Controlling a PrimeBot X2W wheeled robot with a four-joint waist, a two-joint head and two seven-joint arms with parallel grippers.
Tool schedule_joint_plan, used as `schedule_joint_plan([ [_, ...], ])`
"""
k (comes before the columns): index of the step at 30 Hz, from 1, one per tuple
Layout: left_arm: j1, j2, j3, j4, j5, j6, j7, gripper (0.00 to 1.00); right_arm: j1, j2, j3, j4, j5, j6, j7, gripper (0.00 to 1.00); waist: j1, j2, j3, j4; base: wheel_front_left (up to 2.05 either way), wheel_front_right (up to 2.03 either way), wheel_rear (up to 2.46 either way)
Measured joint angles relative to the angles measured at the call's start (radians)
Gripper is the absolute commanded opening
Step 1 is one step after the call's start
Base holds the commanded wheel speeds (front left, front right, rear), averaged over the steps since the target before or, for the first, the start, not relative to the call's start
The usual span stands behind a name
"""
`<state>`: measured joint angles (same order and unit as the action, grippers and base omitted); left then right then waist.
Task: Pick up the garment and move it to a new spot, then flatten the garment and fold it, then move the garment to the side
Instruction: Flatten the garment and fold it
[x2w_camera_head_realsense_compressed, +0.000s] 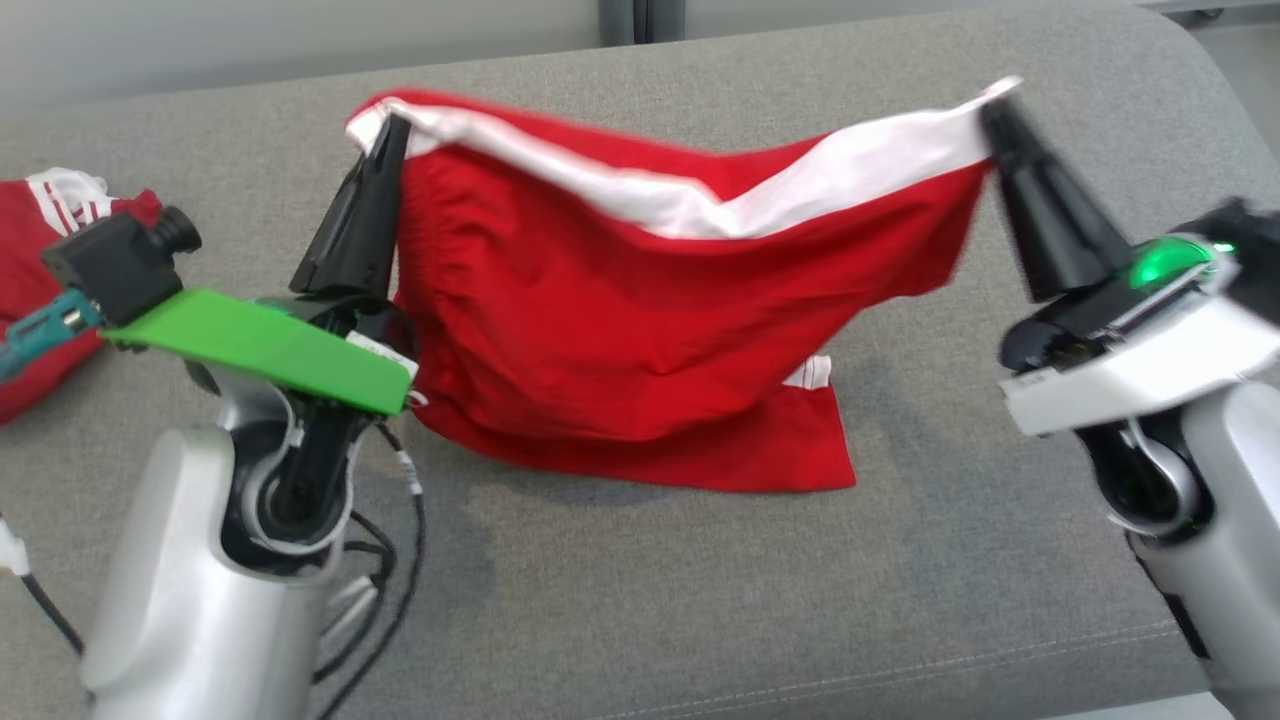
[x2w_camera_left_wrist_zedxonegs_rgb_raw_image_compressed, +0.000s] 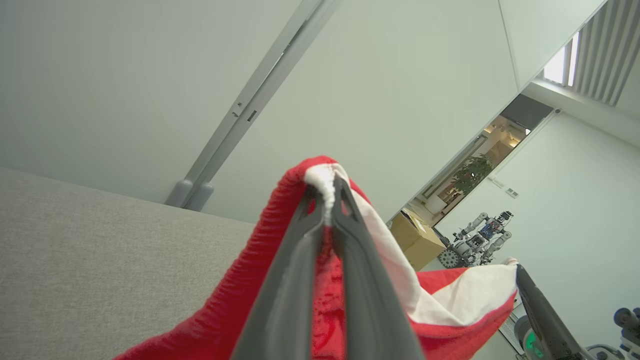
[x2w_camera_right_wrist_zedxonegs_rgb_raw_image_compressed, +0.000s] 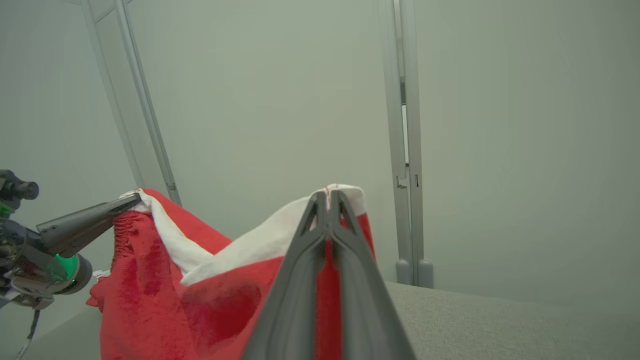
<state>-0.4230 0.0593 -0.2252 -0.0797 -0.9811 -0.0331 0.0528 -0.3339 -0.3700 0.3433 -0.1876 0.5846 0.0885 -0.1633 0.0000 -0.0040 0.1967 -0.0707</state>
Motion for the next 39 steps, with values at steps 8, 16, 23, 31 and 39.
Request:
schedule_joint_plan([
  [8, -0.328, 0.050, 0.108, 0.152, 0.076, 0.047, -0.037, 0.00, -0.460, 0.122, -0.075, 0.202, 0.012, -0.034, 0.036, 0.00, 0.0000, 0.0000, 0.028, -0.013, 0.00, 0.00, 0.00],
  [16, -0.341, 0.029, 0.056, 0.165, 0.069, -0.031, -0.067, 0.00, -0.398, 0.121, -0.039, 0.264, -0.013, -0.021, -0.040, 0.00, 0.0000, 0.0000, 0.036, 0.000, 0.00, 0.00, 0.00],
  [23, 0.071, 0.025, -0.032, 0.357, 0.061, -0.044, -0.055, 0.00, 0.063, 0.168, 0.077, 0.408, 0.054, -0.009, -0.030, 0.00, 0.0000, 0.0000, 0.068, 0.011, 0.00, 0.00, 0.00],
  [31, 0.148, 0.027, -0.035, 0.436, 0.067, -0.074, -0.139, 0.00, 0.167, 0.212, 0.107, 0.457, 0.071, 0.008, -0.072, 0.00, 0.0000, 0.0000, 0.085, 0.019, 0.00, 0.00, 0.00],
  [39, 0.195, 0.034, -0.063, 0.464, 0.069, -0.086, -0.185, 0.00, 0.186, 0.177, 0.123, 0.470, -0.005, 0.016, -0.083, 0.00, 0.0000, 0.0000, 0.041, 0.009, 0.00, 0.00, 0.00],
])
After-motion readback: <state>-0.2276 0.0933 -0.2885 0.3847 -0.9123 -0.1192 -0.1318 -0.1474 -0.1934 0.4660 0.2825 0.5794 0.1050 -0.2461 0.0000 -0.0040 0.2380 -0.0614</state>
